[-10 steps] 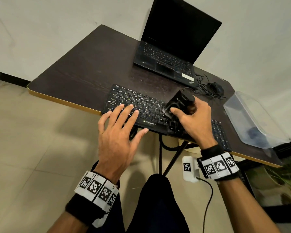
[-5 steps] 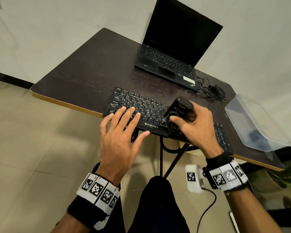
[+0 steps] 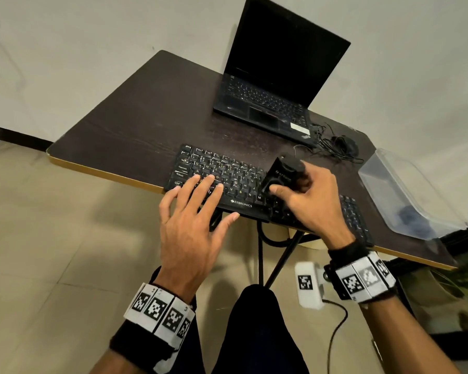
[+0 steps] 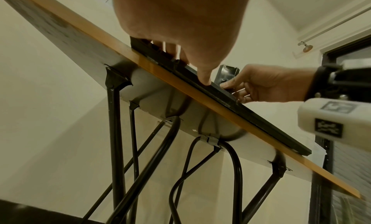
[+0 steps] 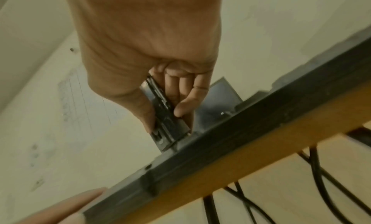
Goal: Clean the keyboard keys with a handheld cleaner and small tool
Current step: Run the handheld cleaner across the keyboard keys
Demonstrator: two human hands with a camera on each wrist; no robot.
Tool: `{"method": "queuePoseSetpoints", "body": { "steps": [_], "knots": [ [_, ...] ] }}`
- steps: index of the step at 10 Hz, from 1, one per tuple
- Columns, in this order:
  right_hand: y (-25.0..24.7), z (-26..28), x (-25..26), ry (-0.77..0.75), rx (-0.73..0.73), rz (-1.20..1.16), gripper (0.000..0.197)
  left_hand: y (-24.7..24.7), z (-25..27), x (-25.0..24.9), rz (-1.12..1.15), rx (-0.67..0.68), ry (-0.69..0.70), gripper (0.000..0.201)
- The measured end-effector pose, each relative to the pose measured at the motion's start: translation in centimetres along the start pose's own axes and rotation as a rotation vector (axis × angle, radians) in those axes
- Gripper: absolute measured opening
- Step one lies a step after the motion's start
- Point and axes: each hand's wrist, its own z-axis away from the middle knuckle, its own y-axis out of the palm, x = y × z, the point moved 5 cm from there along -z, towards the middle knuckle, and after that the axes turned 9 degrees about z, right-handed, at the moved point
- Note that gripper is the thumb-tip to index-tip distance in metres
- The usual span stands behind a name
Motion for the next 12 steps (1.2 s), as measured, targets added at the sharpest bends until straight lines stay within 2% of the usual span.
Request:
{"method": "queuePoseSetpoints", "body": {
  "steps": [1, 2, 3, 4, 5, 7, 10, 12],
  "knots": [
    [0.2, 0.1, -0.2, -0.005, 0.009, -0.033, 0.026, 0.0, 0.0, 0.0, 0.000, 0.000, -0.003, 0.053],
    [-0.7, -1.0, -1.4, 0.070, -0.084, -0.022, 0.025, 0.0, 0.0, 0.0, 0.011, -0.003, 0.003, 0.053],
    [0.1, -0.6, -0.4, -0.022, 0.016, -0.066, 0.029, 0.0, 0.0, -0.1, 0.006, -0.007, 0.002, 0.053],
    [0.2, -1.0, -0.3, -0.030, 0.069, -0.078, 0.026, 0.1, 0.0, -0.1, 0.003, -0.006, 0.006, 0.053],
    [-1.0, -2.3, -1.8, 0.093, 0.055, -0.150, 0.023, 0.0, 0.1, -0.1, 0.001, -0.004, 0.008, 0.053],
    [-1.9, -2.4, -0.8, 0.068, 0.279, -0.142, 0.033, 0.2, 0.0, 0.0, 0.015, -0.002, 0.001, 0.053],
    [-1.7, -4.0, -0.9, 0.139, 0.365, -0.156, 0.034, 0.1, 0.0, 0.0, 0.008, 0.010, -0.009, 0.054],
    [-2.1, -4.4, -0.2, 0.072, 0.406, -0.041, 0.027, 0.2, -0.1, 0.1, 0.018, 0.011, -0.014, 0.054]
  ]
}}
